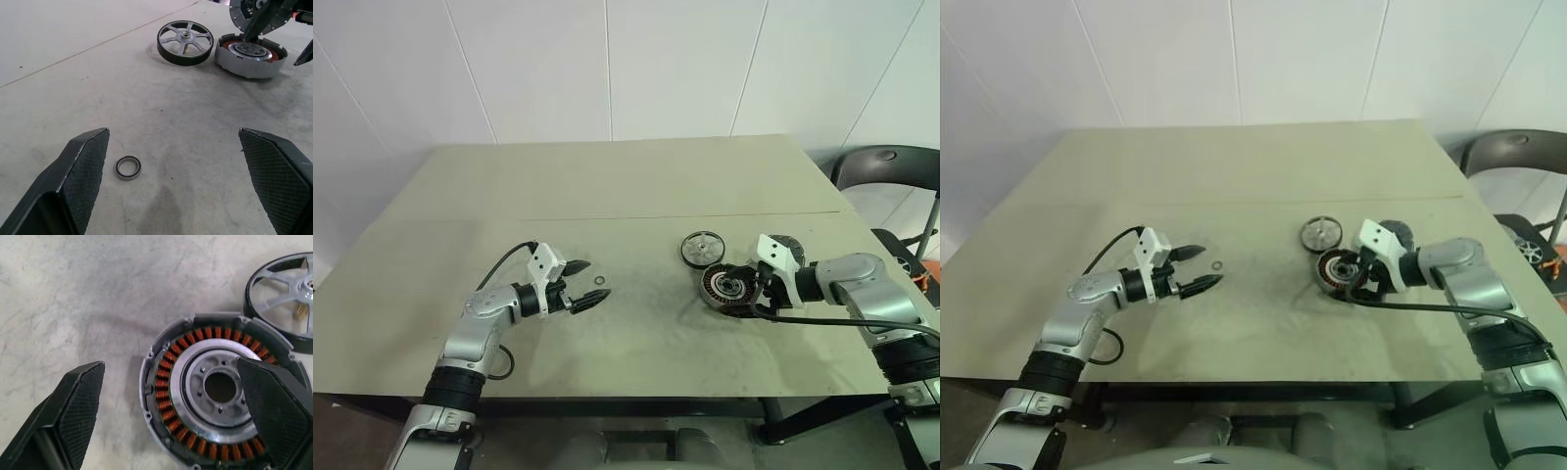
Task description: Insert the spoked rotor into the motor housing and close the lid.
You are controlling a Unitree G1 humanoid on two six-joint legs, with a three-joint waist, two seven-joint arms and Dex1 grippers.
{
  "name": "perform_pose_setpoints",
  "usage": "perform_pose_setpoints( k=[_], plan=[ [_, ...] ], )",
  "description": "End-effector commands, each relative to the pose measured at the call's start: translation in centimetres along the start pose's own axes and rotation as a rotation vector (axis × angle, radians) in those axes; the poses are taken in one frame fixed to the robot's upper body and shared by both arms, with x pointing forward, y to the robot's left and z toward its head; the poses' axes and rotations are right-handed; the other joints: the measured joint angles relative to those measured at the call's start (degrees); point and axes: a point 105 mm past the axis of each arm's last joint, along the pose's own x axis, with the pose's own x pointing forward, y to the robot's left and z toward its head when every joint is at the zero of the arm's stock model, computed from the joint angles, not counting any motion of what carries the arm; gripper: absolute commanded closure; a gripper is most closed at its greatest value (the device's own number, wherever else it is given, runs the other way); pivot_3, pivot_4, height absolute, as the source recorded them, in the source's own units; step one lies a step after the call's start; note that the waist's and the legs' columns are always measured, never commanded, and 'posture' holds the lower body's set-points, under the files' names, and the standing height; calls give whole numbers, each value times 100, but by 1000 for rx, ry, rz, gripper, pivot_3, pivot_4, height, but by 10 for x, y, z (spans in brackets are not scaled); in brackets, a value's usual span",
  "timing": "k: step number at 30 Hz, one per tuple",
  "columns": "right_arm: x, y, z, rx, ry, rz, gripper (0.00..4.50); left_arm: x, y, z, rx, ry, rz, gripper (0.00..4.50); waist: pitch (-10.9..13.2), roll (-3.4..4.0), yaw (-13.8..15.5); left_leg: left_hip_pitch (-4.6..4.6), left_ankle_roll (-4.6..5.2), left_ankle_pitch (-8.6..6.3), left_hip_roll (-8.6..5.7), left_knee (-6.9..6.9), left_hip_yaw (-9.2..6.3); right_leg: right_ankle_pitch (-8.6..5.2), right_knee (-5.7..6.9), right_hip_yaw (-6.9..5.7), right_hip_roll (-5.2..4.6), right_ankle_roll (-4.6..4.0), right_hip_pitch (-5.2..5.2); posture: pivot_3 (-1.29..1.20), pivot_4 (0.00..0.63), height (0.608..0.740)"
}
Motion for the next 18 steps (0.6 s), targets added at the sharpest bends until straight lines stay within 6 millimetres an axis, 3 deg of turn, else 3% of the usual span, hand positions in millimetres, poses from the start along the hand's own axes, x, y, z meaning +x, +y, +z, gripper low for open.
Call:
perform_pose_setpoints(
  k=[1,10,18],
  plan=[
    [-5,-2,3,-32,6,-16,22,0,1,16,48,-29,-5,0,0,0,7,0,0,0,0,0,0,0,0,0,0,0,0,0,0,740],
    [1,3,-6,-24,33,10,22,-1,0,18,47,-35,1,0,0,0,6,1,0,0,0,1,2,1,0,0,0,0,0,0,0,740],
    [13,-1,-27,-30,144,-14,22,-3,2,19,47,-41,11,0,-8,-12,9,10,0,-1,4,11,8,1,0,0,0,-1,17,0,0,740]
  ],
)
